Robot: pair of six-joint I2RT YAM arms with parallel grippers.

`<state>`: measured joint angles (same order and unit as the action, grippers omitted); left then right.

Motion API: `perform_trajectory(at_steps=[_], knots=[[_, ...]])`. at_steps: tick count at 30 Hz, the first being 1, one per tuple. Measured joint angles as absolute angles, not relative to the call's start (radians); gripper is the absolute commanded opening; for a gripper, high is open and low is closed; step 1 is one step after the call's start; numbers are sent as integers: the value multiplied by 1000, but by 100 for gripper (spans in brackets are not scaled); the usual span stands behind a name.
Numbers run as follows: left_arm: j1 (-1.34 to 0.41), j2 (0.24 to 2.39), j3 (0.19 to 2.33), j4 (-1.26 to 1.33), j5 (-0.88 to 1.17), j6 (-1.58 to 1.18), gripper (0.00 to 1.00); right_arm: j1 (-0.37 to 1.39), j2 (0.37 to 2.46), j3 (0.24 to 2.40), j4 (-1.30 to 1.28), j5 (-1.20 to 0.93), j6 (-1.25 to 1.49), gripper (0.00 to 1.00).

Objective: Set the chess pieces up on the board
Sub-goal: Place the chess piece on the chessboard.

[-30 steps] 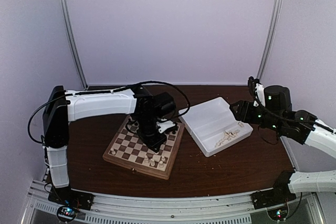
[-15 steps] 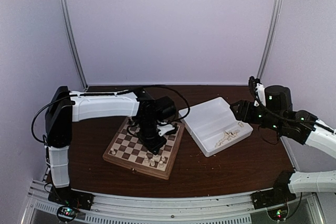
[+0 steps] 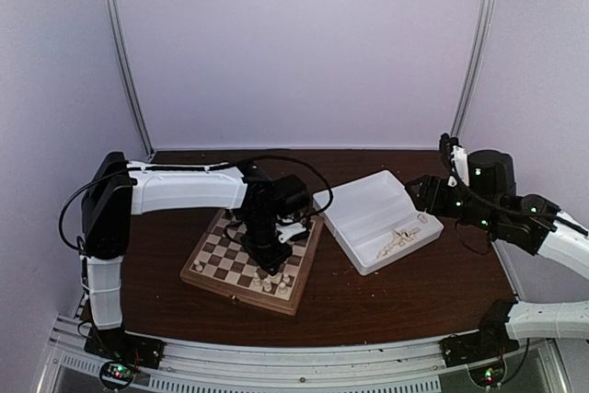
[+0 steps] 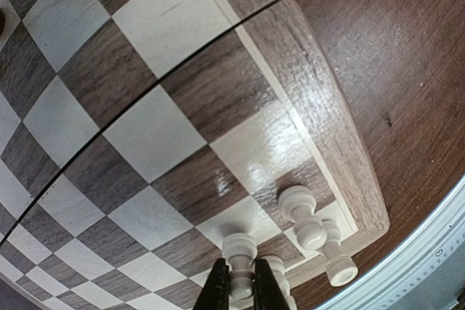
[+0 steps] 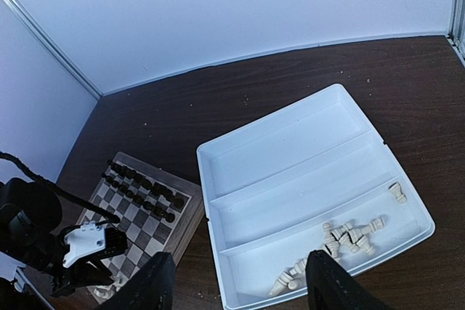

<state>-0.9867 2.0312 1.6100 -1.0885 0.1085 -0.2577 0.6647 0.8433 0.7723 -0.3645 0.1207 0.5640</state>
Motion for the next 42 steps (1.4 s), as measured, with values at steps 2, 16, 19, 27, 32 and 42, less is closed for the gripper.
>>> perform_trajectory(at_steps=[2,16,19,27,32,42], knots=[[-988,2032,1610,-1089,109,-259,0,665,841,772,-366,121,564,65],[-992,2034,1602,-1073,108,-265,10,662,841,771,-370,121,564,66],[-992,2037,1602,-1073,109,-269,15,662,841,771,-370,121,564,66],[-993,2038,1602,-1072,109,-272,18,661,840,764,-372,121,564,66],[-995,2038,1602,-1073,108,-272,20,661,839,764,-372,121,564,66],[-996,2038,1603,-1074,88,-273,23,661,839,761,-372,121,564,66]])
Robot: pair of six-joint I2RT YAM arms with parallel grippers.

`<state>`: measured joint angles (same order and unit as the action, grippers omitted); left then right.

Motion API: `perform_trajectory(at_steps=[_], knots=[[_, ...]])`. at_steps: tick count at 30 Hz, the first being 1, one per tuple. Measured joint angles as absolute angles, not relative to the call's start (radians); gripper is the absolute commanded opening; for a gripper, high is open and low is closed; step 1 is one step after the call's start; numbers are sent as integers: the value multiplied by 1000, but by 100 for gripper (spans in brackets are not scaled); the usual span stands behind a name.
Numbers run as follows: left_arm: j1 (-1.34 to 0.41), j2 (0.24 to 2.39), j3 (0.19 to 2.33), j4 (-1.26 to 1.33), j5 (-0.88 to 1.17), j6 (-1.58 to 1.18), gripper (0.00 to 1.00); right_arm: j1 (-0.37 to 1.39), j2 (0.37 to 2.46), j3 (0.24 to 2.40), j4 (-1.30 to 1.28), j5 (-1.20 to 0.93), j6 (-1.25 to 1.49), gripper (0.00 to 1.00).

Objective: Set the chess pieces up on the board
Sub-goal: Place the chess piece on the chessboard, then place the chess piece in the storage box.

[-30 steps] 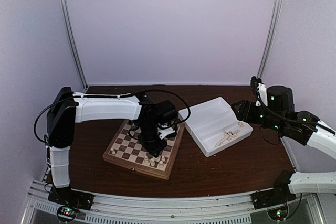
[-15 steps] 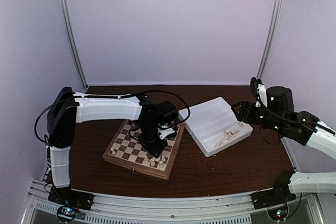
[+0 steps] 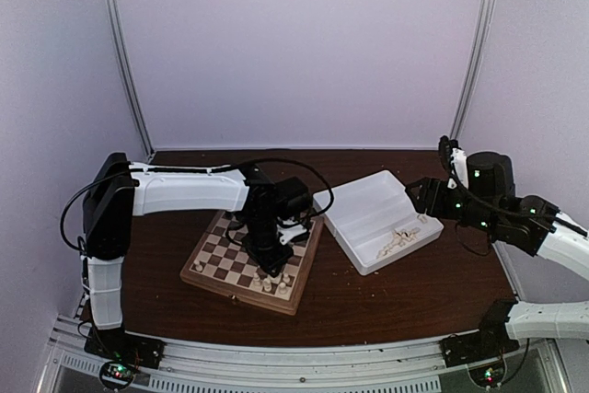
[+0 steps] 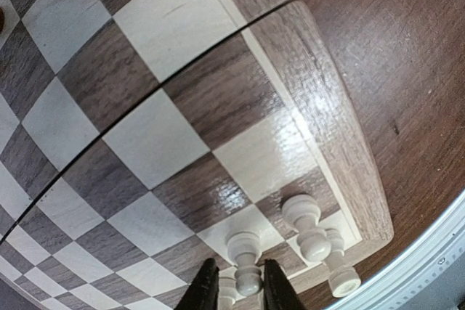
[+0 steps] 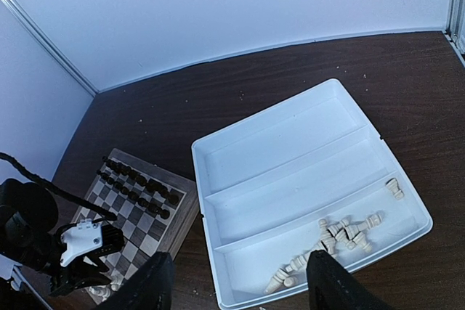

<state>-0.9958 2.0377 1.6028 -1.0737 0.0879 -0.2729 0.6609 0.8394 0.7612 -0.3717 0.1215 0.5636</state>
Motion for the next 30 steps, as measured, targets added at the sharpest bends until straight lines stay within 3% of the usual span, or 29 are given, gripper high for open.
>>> perform_trajectory(at_steps=[9,20,23,30], knots=[[-996,2033,1613,-1076,63,-277,35,661,841,761,-372,121,560,68],[-997,1811,1613,-1101,-53,-287,36,652,964,803,-423,61,501,61],[-997,1755,1607,-1090,-94,-287,40,640,1042,879,-477,16,467,60],[-997,1633,1501,-951,-177,-287,41,493,1170,982,-595,-87,373,54]])
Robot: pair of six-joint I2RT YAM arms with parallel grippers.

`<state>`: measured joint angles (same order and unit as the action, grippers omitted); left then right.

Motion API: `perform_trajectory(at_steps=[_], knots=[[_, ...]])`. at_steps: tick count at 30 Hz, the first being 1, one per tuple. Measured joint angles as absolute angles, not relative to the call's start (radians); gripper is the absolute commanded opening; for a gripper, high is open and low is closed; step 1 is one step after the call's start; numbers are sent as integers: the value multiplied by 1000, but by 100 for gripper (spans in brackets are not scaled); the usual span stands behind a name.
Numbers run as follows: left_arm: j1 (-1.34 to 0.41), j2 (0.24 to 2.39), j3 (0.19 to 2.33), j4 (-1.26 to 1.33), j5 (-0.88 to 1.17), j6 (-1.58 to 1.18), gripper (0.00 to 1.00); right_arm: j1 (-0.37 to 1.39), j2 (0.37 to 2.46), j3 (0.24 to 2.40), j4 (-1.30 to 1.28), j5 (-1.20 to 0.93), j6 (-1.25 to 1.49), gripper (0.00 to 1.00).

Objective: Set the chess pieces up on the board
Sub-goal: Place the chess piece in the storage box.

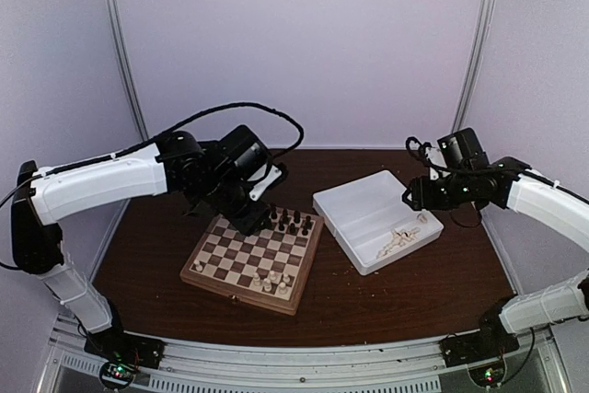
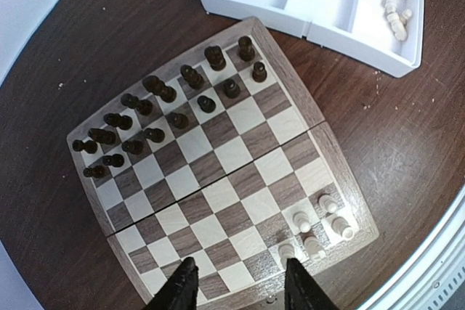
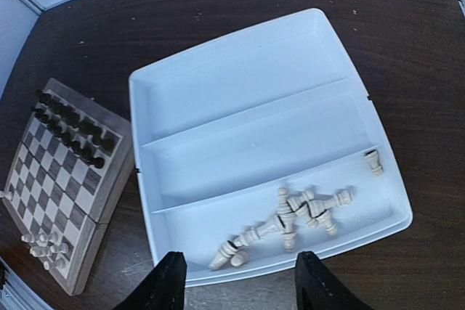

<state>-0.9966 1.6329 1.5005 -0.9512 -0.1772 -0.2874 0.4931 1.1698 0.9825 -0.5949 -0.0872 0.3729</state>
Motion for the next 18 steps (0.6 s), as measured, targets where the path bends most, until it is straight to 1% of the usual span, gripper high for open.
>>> perform_trajectory(at_steps=[2,7,10,15,18], knots=[[-997,1601,1464,-902,-193,-286,41,427,1194,982,-618,-115,361,53],[-997,1491,1357,-775,-216,-266,41,331,1283,981,-617,-174,340,47],[-997,1420,1298,-708,-219,-246,42,308,1370,981,-613,-199,321,45],[-997,1328,1214,-610,-221,-211,44,307,1480,981,-608,-241,282,35],[-997,1296,1180,-563,-221,-190,45,313,1525,981,-593,-262,255,33]])
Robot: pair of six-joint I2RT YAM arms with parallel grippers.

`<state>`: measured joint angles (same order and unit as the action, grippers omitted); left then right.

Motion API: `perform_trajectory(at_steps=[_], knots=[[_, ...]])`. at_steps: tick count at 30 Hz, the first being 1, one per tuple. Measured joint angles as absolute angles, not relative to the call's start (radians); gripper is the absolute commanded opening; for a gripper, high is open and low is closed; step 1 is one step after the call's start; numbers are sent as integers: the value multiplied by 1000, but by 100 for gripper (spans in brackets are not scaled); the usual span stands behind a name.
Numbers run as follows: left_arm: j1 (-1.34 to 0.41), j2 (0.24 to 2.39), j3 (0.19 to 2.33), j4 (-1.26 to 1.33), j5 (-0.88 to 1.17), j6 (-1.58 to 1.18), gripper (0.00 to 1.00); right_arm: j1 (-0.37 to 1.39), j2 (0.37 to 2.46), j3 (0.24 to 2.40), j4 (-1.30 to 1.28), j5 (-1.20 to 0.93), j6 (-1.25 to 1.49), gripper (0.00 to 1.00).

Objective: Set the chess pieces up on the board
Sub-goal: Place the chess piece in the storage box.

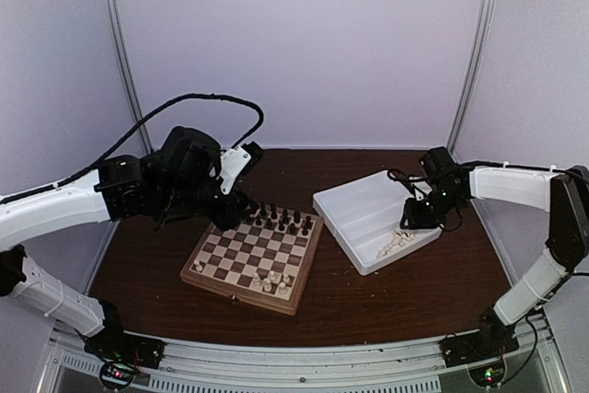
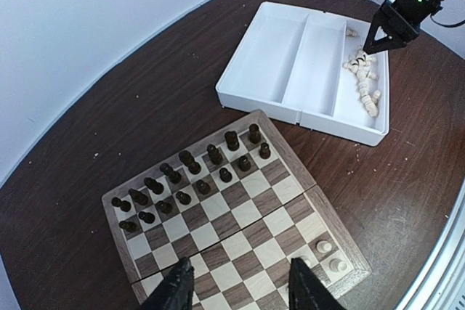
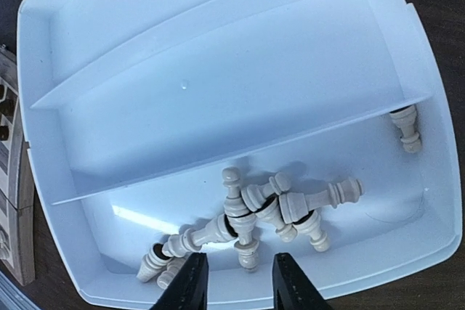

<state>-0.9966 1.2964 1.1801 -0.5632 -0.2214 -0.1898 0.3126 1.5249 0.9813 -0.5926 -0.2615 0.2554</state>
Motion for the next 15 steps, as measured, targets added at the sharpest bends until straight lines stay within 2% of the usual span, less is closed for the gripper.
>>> perform_trajectory(at_steps=[15], knots=[[-997,1268,1150,-476,-222,-121,45,383,1707,1055,-569,-165,129,28]])
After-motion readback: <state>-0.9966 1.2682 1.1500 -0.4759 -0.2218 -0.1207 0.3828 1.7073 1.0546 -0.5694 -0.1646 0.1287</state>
